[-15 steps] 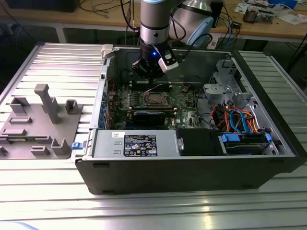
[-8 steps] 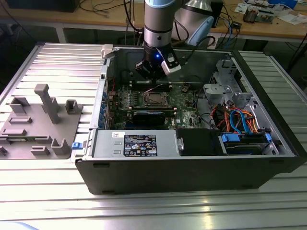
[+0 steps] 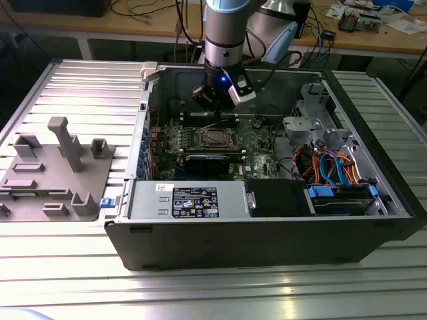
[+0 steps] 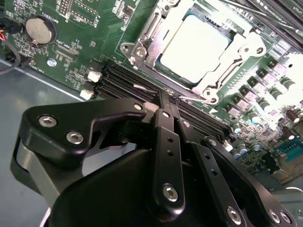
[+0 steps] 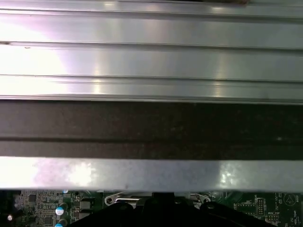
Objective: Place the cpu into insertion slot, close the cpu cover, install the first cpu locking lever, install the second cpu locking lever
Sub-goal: 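Install the first cpu locking lever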
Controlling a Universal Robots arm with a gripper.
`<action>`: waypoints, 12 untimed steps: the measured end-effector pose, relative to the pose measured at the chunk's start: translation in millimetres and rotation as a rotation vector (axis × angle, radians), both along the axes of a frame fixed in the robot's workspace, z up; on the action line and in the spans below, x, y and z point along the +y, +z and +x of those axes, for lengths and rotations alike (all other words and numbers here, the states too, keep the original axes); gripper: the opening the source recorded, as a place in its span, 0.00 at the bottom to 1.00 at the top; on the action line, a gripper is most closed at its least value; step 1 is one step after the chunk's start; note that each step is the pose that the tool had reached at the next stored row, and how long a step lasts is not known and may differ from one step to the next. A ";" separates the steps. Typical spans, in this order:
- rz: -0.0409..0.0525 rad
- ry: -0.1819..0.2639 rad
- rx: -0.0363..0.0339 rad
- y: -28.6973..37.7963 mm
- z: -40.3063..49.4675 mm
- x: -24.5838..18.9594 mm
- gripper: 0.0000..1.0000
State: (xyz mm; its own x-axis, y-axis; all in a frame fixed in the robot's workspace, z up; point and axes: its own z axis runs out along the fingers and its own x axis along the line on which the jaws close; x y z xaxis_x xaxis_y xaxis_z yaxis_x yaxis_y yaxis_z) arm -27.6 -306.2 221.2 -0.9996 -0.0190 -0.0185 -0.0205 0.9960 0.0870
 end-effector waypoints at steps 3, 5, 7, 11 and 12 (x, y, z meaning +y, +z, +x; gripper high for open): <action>0.0001 0.000 -0.0001 -0.7 3.2 0.0 0.11; 0.0003 0.000 -0.0002 -1.5 4.6 0.0 0.11; 0.0002 -0.001 -0.0002 -2.7 6.0 0.0 0.11; 0.0000 -0.011 -0.0001 -5.1 8.7 0.0 0.11; 0.0001 -0.011 -0.0002 -5.6 9.2 0.0 0.11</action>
State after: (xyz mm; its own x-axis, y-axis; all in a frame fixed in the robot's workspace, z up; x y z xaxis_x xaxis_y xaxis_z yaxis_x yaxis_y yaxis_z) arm -18.4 -306.1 215.6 -0.9998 -0.0079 -0.0187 -0.0095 0.9962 0.0871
